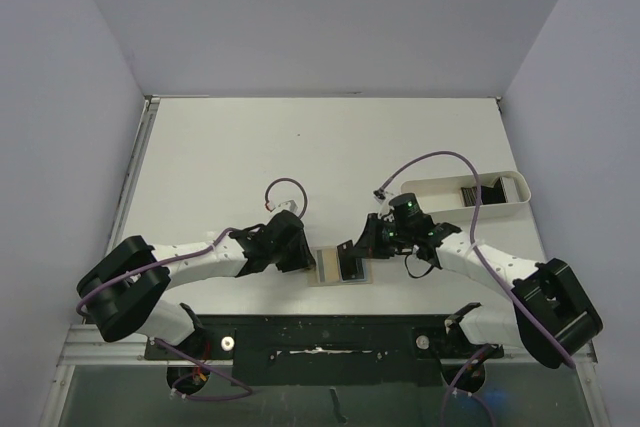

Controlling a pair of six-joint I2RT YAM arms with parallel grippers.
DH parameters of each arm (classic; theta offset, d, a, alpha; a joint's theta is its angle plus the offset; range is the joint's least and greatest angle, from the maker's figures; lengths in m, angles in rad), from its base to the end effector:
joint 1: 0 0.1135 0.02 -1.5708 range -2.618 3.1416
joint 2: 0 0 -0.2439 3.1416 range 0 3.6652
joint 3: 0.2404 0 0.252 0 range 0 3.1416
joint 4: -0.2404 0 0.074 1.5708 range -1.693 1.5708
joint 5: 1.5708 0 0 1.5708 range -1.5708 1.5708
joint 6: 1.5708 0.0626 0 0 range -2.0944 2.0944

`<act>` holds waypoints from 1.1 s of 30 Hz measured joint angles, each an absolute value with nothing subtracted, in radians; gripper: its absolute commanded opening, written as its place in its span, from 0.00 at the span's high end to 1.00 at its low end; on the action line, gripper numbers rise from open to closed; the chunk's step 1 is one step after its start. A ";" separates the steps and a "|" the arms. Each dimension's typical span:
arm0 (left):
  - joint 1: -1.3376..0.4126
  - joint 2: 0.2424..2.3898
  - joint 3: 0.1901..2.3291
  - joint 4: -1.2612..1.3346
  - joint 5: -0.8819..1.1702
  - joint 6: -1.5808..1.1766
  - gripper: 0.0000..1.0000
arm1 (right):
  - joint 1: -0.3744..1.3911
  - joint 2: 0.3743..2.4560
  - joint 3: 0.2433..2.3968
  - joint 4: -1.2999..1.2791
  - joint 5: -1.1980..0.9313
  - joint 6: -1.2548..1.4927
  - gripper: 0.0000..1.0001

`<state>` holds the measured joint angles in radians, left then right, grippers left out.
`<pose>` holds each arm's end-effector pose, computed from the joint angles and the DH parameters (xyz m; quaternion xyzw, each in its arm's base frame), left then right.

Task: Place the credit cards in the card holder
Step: Insert the credit card into the card holder.

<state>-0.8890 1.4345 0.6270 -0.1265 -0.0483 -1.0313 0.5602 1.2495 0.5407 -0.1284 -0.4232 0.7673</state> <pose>0.1792 -0.2160 0.1100 -0.0750 0.9465 -0.2432 0.1982 0.2029 0.1576 0.1338 0.0194 0.9156 0.3704 0.1554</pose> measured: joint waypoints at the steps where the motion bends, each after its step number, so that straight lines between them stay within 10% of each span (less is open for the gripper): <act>1: -0.889 1.435 0.627 -0.126 -0.048 -1.031 0.72 | 0.562 1.248 0.541 -0.128 -0.423 0.768 1.00; 33: -0.888 1.434 0.613 -0.105 -0.042 -1.035 0.75 | 0.578 1.342 0.525 -0.060 -0.430 0.775 0.99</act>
